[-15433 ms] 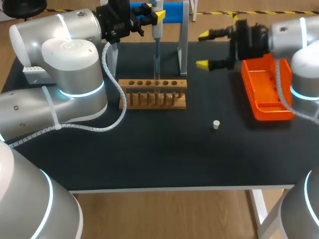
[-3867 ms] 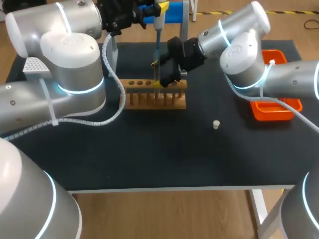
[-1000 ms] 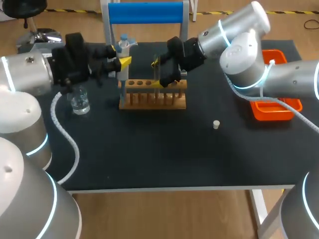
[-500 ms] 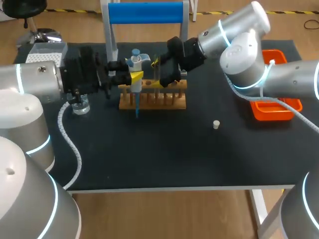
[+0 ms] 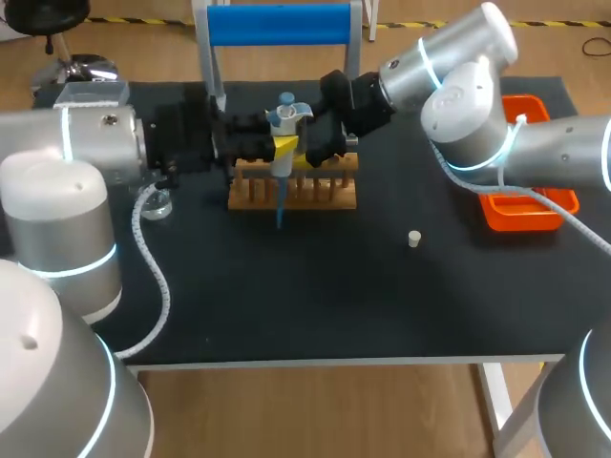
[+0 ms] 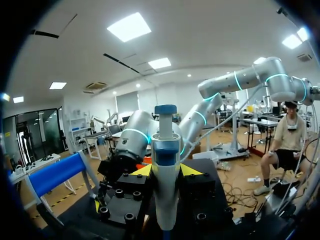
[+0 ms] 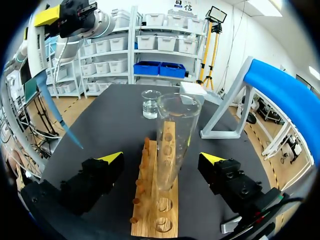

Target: Invert the test tube, pick up the pipette, mount the tip to pipette, aspirate from beaker and dispense into the tube, eject the tip, return the pipette, and cap with the stopper.

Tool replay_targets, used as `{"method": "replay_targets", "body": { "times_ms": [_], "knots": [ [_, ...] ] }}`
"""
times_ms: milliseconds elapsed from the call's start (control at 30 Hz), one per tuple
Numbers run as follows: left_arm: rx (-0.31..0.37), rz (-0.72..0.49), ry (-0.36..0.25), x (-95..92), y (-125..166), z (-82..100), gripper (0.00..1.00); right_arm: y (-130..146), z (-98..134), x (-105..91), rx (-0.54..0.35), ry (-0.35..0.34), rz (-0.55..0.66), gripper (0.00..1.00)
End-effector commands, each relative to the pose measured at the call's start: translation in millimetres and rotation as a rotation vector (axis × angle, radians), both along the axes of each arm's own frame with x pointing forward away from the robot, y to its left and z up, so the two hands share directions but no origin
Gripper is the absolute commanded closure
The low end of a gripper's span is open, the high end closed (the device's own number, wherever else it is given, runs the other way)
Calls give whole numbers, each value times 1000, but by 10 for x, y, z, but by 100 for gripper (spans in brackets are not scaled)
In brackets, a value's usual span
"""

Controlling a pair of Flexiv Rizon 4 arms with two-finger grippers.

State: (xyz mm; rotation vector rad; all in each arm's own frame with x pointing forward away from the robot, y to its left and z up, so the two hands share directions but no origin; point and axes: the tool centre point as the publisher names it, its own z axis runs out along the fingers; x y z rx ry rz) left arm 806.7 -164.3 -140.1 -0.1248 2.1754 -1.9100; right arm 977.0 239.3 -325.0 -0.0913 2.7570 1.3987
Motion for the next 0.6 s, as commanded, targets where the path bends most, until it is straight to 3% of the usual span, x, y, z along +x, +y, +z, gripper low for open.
{"method": "replay_targets", "body": {
  "times_ms": [33, 600],
  "knots": [
    [6, -3, 6, 42, -49, -1, 100, -5, 8, -3, -2, 0, 0, 0],
    [12, -5, 11, 46, -55, 2, 100, -5, 8, -3, -2, 0, 0, 0]
  ]
}}
